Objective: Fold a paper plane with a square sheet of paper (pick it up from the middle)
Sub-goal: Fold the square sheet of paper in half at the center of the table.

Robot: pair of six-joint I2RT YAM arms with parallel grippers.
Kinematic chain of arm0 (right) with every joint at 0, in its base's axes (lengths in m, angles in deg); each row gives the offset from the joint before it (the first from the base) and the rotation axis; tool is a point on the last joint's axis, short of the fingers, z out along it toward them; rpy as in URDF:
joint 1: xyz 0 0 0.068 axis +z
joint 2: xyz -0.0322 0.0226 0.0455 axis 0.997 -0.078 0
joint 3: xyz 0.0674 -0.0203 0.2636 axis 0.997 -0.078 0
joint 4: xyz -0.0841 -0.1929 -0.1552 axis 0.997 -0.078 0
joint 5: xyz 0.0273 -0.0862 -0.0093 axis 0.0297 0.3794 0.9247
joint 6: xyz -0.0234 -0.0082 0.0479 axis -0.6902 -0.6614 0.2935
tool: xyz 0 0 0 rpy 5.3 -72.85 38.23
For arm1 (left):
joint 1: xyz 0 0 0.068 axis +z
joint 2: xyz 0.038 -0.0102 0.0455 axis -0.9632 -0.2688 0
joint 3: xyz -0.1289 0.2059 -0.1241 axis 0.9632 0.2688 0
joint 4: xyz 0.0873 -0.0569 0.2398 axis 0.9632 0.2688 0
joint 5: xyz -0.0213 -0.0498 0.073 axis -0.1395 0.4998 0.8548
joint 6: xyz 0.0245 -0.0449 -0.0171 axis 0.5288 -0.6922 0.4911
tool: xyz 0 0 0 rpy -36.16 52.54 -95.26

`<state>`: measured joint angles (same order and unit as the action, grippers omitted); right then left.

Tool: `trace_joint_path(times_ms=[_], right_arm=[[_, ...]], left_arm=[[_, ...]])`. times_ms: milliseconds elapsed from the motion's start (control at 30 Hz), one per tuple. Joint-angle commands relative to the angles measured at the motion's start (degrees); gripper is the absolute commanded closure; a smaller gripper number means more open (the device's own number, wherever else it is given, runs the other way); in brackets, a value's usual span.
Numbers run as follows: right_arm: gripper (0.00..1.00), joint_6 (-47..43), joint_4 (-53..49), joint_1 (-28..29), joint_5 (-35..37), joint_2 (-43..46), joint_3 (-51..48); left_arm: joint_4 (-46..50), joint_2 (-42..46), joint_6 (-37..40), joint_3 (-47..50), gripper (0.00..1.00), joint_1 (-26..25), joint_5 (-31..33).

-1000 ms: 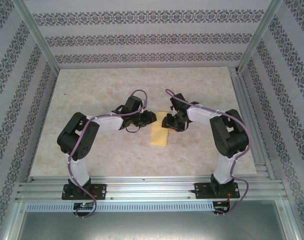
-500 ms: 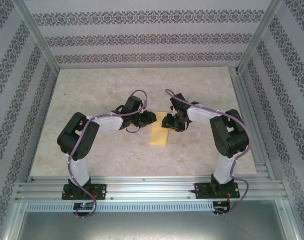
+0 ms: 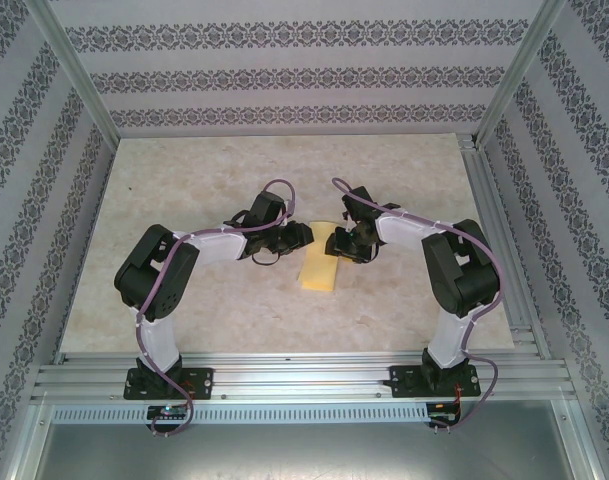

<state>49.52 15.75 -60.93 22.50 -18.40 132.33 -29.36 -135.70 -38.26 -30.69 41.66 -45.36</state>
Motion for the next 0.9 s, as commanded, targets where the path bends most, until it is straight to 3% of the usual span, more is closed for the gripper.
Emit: trace_joint_path(times_ms=[0, 867], right_arm=[[0.56, -1.01, -0.78, -0.6, 1.27, 2.05, -0.18], [0.53, 0.27, -0.53, 0.36, 2.27, -1.07, 1.58]], left_arm=[[0.29, 2.19, -0.02, -1.4, 0.67, -0.56, -0.31], [-0.97, -1.83, -0.94, -2.88, 0.7, -0.77, -3.54]])
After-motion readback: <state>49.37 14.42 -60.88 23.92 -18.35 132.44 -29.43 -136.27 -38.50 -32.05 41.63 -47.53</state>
